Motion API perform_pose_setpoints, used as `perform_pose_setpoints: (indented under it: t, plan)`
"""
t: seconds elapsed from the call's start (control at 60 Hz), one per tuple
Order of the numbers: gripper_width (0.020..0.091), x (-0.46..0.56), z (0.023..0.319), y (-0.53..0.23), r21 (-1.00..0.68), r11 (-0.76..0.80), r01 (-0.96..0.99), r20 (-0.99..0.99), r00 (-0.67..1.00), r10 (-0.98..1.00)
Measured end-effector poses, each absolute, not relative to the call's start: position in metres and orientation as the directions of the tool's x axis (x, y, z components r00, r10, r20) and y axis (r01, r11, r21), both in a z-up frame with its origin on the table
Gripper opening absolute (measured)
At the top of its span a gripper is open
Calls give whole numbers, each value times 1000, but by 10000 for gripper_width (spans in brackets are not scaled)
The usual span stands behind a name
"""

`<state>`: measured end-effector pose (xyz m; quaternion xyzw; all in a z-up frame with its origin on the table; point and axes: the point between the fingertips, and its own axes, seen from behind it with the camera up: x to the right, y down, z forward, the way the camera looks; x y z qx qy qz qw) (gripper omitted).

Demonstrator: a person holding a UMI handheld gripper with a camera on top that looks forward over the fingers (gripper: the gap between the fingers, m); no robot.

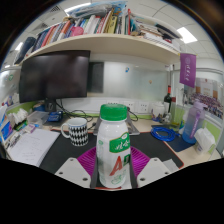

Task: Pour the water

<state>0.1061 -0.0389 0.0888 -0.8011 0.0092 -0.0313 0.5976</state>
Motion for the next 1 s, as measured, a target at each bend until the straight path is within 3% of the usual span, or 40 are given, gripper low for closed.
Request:
perform_pose_setpoints:
  t: [0.15, 0.367, 0.583, 0.783, 1.0]
  plan:
    - [364, 103, 89, -36, -966, -256, 25, 39, 998, -48]
    - [363, 105, 95, -27, -953, -296, 65, 78, 996, -34]
    - [363, 130, 122, 38, -816, -366, 448, 459, 886, 64]
    - [363, 132, 136, 105, -358, -293, 887, 858, 436, 271]
    - [362, 100, 149, 146, 90, -93, 992, 945, -56, 322]
